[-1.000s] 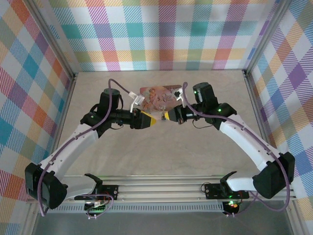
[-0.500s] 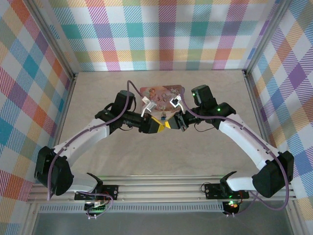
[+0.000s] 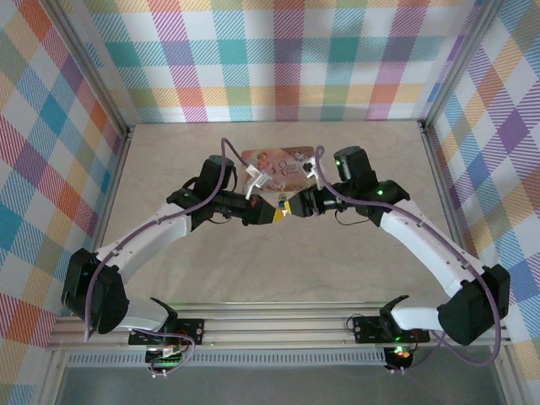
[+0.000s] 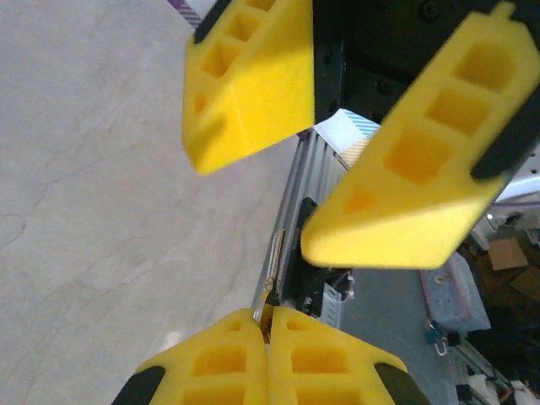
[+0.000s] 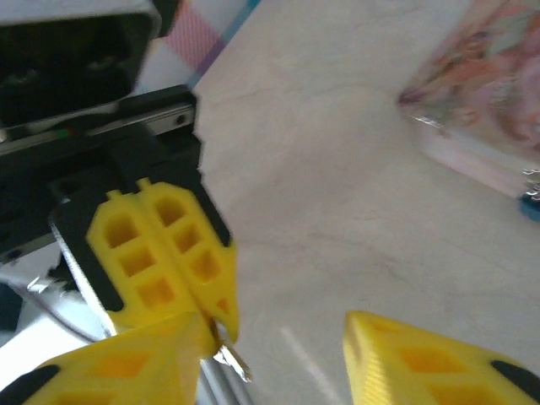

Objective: Unlock the padlock with the key

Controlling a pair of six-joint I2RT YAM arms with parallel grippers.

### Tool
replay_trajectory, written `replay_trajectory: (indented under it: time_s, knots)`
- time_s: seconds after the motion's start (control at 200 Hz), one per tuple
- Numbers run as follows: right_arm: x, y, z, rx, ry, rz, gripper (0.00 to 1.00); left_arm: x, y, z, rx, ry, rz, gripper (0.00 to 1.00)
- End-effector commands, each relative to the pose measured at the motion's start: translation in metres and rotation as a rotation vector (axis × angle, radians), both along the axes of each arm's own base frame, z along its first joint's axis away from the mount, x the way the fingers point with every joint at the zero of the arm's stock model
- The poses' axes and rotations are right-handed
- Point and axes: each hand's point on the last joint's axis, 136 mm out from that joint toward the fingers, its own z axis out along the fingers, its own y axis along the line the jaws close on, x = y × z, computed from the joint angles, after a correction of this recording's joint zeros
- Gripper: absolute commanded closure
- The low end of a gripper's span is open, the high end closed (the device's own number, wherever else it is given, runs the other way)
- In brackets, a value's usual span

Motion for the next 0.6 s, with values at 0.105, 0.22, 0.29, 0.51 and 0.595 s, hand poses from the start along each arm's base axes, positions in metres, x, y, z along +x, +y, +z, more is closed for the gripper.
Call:
replay_trajectory:
  time_s: [0.105, 0.22, 0.29, 0.51, 0.595]
  knots:
    - [0.012, 0.002, 0.008, 0.205, 0.142, -0.173, 0.5, 0.02, -0.002, 0.0, -0.034, -0.003, 0.098, 1.0]
    - [0.011, 0.007, 0.003, 0.249, 0.207, -0.167, 0.59, 0.023, -0.004, -0.001, -0.045, 0.005, 0.107, 1.0]
    - [0.01, 0.008, 0.001, 0.26, 0.22, -0.174, 0.65, 0.024, -0.004, 0.0, -0.052, 0.009, 0.108, 1.0]
    - [0.012, 0.012, -0.004, 0.276, 0.262, -0.173, 0.79, 0.026, -0.005, -0.003, -0.049, 0.013, 0.118, 1.0]
    - [0.012, 0.014, -0.007, 0.278, 0.277, -0.165, 0.89, 0.028, -0.004, -0.005, -0.042, 0.015, 0.13, 1.0]
